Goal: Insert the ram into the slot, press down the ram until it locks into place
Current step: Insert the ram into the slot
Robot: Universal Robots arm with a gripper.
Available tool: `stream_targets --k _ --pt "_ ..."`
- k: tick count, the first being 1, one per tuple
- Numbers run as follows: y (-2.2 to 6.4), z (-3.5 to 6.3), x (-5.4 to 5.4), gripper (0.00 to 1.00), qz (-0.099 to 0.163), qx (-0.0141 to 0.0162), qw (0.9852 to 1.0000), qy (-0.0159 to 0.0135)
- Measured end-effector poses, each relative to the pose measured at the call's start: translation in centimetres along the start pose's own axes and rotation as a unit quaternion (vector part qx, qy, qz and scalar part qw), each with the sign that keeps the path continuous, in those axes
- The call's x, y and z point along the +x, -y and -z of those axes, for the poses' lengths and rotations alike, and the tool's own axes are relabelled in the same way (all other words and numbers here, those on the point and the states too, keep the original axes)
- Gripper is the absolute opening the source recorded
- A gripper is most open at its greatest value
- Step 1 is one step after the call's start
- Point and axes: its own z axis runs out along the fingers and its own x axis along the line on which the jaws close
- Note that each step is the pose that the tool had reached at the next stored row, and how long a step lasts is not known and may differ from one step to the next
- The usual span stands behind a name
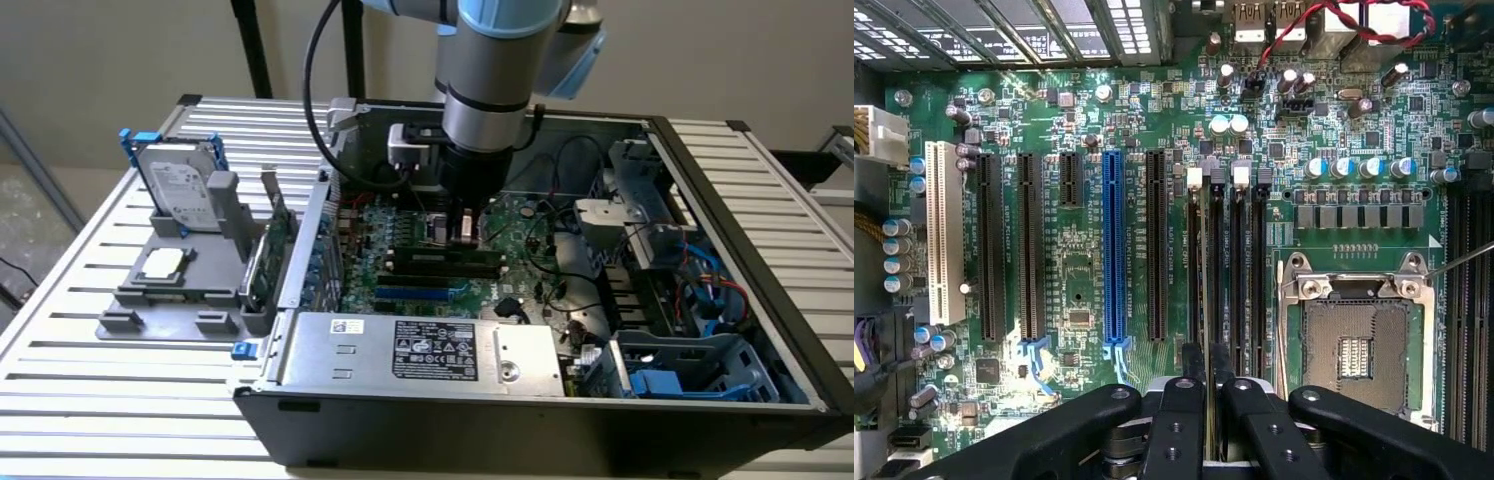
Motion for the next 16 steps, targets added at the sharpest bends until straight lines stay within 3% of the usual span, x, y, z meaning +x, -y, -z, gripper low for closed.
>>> stream_targets --k 16 --pt "-0.15 -0.2 0.32 0.14 0.0 0.0009 1.0 -0.0001"
